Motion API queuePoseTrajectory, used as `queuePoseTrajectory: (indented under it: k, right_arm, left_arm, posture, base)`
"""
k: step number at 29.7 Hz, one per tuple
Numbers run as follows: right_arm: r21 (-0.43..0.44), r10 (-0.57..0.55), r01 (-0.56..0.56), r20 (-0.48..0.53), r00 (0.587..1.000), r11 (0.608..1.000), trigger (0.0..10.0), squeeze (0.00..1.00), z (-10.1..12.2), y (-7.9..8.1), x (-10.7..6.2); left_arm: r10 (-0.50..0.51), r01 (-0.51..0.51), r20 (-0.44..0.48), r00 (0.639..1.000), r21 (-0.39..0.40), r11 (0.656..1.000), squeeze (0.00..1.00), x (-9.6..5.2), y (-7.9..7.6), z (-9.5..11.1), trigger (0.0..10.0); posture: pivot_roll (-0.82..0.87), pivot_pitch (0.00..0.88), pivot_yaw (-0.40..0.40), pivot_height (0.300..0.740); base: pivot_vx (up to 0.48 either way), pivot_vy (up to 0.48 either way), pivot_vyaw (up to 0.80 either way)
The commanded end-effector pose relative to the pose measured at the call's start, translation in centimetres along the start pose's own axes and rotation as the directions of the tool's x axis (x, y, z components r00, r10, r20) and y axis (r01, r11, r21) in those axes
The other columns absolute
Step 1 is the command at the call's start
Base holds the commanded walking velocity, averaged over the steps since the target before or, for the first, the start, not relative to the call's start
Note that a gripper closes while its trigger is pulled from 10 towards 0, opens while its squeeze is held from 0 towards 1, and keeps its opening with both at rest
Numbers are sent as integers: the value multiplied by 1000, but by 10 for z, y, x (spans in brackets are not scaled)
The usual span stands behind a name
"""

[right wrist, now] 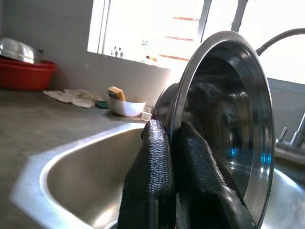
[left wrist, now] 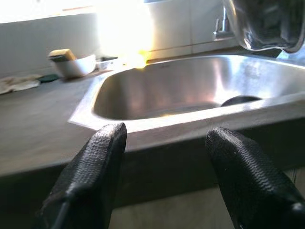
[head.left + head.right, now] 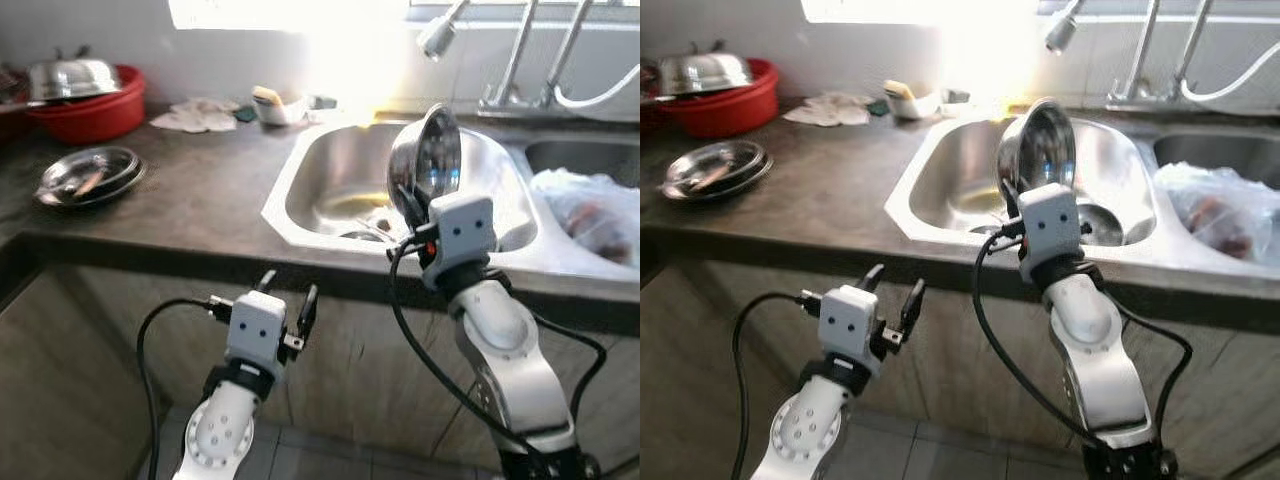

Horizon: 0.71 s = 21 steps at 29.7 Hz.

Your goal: Kitchen organization

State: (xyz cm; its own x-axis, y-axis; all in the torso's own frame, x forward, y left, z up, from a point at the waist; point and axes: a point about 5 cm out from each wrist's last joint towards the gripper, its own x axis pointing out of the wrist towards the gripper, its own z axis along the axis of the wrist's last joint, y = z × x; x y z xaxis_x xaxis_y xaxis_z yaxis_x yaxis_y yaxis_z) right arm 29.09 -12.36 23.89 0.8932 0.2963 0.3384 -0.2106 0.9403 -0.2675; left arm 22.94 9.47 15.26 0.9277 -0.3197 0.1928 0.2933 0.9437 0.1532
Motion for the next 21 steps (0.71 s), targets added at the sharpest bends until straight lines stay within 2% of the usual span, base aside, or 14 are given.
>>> queuePoseTrajectory:
  k: [1, 5, 7, 11, 13, 18, 21]
  right_arm:
    - [-19, 19, -19, -4, 1000, 1000, 10000, 0, 0, -6, 6]
    - [-50, 62, -64, -38, 997, 997, 10000, 0, -3, -8, 16]
    - [-62, 119, -125, -88, 989, 990, 10000, 0, -10, -8, 23]
    - [-84, 150, -163, -142, 978, 983, 10000, 0, -17, -10, 29]
    - [-108, 174, -198, -203, 964, 974, 10000, 0, -25, -14, 37]
    - [-151, 184, -233, -280, 942, 961, 10000, 0, -38, -23, 49]
    - [-166, 154, -213, -312, 938, 963, 10000, 0, -43, -30, 58]
  left_arm:
    - [-11, 11, 1, 1000, -8, 1000, 0, 1, -4, 1, 10000]
    - [-4, 4, 2, 1000, -12, 1000, 0, 1, -3, 1, 10000]
    - [0, 0, -3, 1000, -24, 1000, 0, 0, -3, 0, 10000]
    - [-2, 2, -8, 1000, -22, 1000, 0, 0, -4, -1, 10000]
    - [-2, 2, -8, 1000, -23, 1000, 0, 0, -5, -1, 10000]
    - [-12, 11, -9, 1000, -29, 1000, 0, -1, -7, -1, 10000]
    - [-18, 18, -14, 1000, -36, 999, 0, -4, -9, -1, 10000]
  posture:
    - [35, 58, -11, 740]
    - [35, 56, -15, 740]
    - [37, 56, -20, 740]
    - [36, 56, -23, 740]
    - [37, 55, -27, 740]
    - [41, 59, -33, 740]
    - [44, 66, -33, 740]
  base:
    - [368, 0, 0]
    - [353, 0, 0]
    - [0, 0, 0]
    - [0, 0, 0]
    - [0, 0, 0]
    - [0, 0, 0]
    - [0, 0, 0]
